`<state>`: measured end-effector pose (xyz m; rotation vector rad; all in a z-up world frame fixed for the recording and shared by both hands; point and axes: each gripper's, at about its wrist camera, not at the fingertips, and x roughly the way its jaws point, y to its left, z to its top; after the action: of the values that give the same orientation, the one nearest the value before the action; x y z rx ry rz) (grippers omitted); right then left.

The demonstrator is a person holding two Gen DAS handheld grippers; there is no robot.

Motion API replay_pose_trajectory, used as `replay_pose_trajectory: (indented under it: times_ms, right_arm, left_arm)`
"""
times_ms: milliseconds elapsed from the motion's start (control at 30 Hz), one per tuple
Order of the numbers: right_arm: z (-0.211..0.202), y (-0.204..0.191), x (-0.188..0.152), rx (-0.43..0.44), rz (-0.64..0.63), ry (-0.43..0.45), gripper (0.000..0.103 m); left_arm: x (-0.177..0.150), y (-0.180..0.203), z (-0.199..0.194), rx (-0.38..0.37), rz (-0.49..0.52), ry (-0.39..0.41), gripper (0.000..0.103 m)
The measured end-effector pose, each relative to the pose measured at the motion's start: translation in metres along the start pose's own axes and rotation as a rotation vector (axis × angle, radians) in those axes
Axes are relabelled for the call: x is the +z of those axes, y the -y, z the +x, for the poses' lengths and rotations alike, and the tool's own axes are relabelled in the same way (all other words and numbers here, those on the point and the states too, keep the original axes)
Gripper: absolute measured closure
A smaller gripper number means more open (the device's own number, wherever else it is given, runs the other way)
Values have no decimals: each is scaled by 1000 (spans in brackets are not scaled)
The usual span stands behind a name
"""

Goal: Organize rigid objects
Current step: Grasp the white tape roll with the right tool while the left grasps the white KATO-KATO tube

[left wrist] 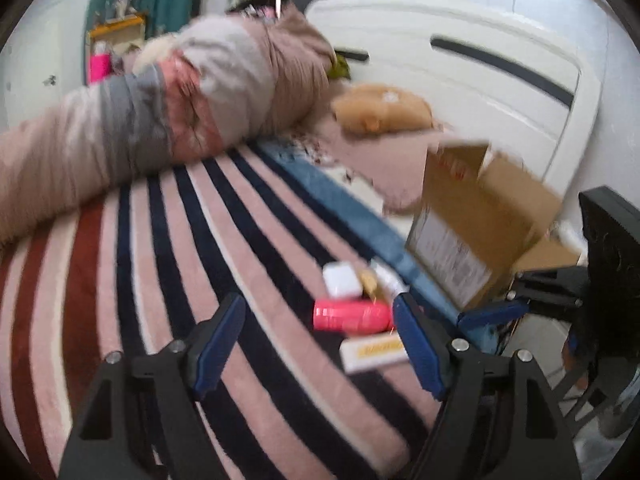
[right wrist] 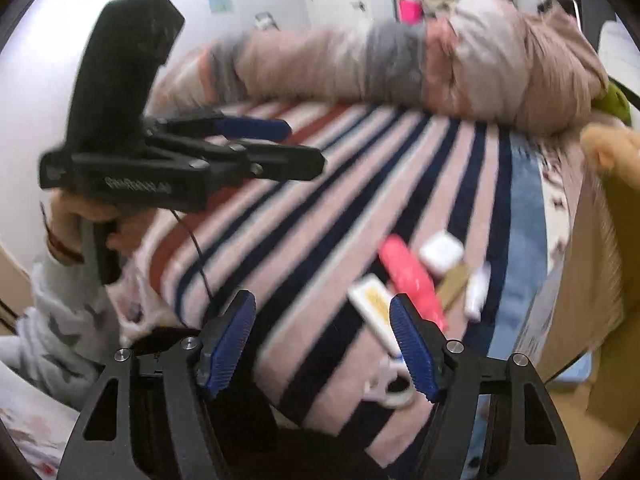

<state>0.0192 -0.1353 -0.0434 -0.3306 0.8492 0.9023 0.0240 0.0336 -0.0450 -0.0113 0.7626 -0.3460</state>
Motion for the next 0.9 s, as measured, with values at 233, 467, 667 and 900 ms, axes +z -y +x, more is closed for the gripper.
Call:
replay_pose_trajectory:
  times_ms: [233,467,667,900]
  right_arm:
    - [36,17,-35,-166,50,-120,36]
    - [46,31,-55,-245,106,-162,38]
    - [52,34,-55,-234,116,-181,60]
    - [53,42,-57,-225,149,-194,66]
  left_arm:
    - [-18,3,75,-241,-10,-182,29]
    - [-31,31,98,-293,77,-240,29]
    - [-18,24,102,-297,19,-240,29]
    - [-30,40,113,-278,115,-316,29]
